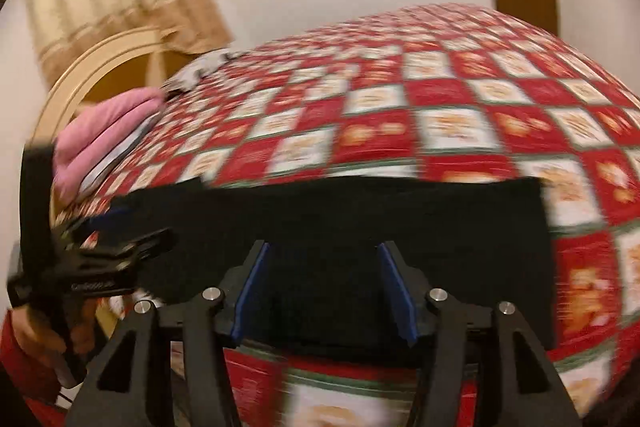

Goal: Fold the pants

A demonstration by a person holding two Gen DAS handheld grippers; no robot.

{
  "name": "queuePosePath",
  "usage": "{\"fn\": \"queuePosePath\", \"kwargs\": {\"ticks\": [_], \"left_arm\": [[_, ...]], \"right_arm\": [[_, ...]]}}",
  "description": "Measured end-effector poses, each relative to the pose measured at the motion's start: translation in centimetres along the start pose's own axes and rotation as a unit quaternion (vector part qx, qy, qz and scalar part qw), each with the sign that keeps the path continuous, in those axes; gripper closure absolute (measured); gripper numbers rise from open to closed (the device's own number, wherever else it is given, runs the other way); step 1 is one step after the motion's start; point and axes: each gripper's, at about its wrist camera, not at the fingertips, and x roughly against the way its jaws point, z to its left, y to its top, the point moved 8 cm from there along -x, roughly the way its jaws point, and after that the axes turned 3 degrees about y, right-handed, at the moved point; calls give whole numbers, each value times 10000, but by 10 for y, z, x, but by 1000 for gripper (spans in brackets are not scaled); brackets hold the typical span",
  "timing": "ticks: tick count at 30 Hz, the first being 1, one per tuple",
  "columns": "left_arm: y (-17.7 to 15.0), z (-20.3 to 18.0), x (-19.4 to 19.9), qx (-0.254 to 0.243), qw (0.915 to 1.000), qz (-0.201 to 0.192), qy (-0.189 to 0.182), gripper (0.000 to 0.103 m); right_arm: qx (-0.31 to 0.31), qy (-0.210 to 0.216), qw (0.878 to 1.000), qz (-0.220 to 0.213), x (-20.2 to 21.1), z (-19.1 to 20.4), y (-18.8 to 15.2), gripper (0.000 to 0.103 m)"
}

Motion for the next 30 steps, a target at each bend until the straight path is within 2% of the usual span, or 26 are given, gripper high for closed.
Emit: {"fn": "queuePosePath", "kwargs": {"ticks": [2, 6, 8, 9, 12, 15, 18, 22, 23, 26, 29, 30], "left_arm": [[-2, 5, 4, 18, 10000, -32, 11, 0], [-7, 17, 8, 84, 9999, -73, 18, 0], [-11, 25, 8, 136, 9999, -71, -33, 0], [-12, 28, 8, 148, 9999, -69, -33, 0], [-16, 40, 9, 208, 9997, -103, -4, 0], [-20, 54, 8, 367, 9993, -101, -42, 0], [-25, 68, 7, 521, 9986, -101, -14, 0], [-31, 89, 4, 755, 9971, -42, 59, 0], [-32, 93, 4, 803, 9967, -43, 75, 0], [-34, 102, 5, 897, 9959, -49, 118, 0], [-36, 107, 1, 956, 9953, 17, 152, 0], [-37, 108, 0, 987, 9950, 38, 137, 0]], "right_arm": [[259, -208, 9994, -37, -16, 21, -5, 45], [233, -926, 9954, 45, -51, 18, -10, 45], [187, -1297, 9913, 125, -62, 6, -13, 59], [186, -1424, 9896, 68, -60, 2, -11, 71], [-37, -1324, 9911, 149, -58, -5, -6, 85], [-413, -1041, 9937, 75, -50, -6, 6, 89], [-301, -888, 9955, -110, -44, 12, 20, 89], [-284, -818, 9961, 140, -79, 24, 7, 89], [-265, -826, 9961, 169, -87, 24, 1, 88], [141, -1058, 9942, -109, -88, 36, -2, 82], [249, -1022, 9942, -213, -87, 39, -3, 69], [306, -873, 9955, -225, -87, 45, -4, 51]]}}
